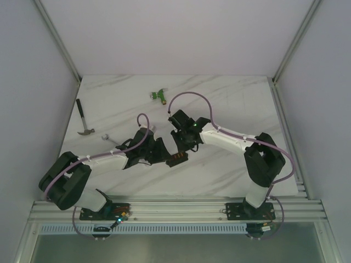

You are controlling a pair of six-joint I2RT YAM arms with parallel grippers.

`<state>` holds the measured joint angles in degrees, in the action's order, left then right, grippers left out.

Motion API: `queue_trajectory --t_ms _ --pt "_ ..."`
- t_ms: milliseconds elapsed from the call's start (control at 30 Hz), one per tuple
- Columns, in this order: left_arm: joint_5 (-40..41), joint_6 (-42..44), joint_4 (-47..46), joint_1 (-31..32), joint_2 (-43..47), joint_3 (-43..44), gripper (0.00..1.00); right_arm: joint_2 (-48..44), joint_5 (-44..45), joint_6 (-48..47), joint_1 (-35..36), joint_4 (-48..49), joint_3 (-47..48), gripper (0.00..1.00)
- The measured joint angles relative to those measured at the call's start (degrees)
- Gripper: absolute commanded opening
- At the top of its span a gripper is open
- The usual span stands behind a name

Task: Snap on the fuse box
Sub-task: Install the fuse at the fuse box base.

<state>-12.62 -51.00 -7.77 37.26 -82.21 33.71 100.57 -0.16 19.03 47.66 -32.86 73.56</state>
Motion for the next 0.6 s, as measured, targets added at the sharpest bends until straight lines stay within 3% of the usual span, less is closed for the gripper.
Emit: queue_trajectory --t_ms 600 --pt "0.02 0.0 0.13 1.07 -1.31 0.02 0.56 4.7 -0.04 1.09 0.02 -2.84 1.33 0.23"
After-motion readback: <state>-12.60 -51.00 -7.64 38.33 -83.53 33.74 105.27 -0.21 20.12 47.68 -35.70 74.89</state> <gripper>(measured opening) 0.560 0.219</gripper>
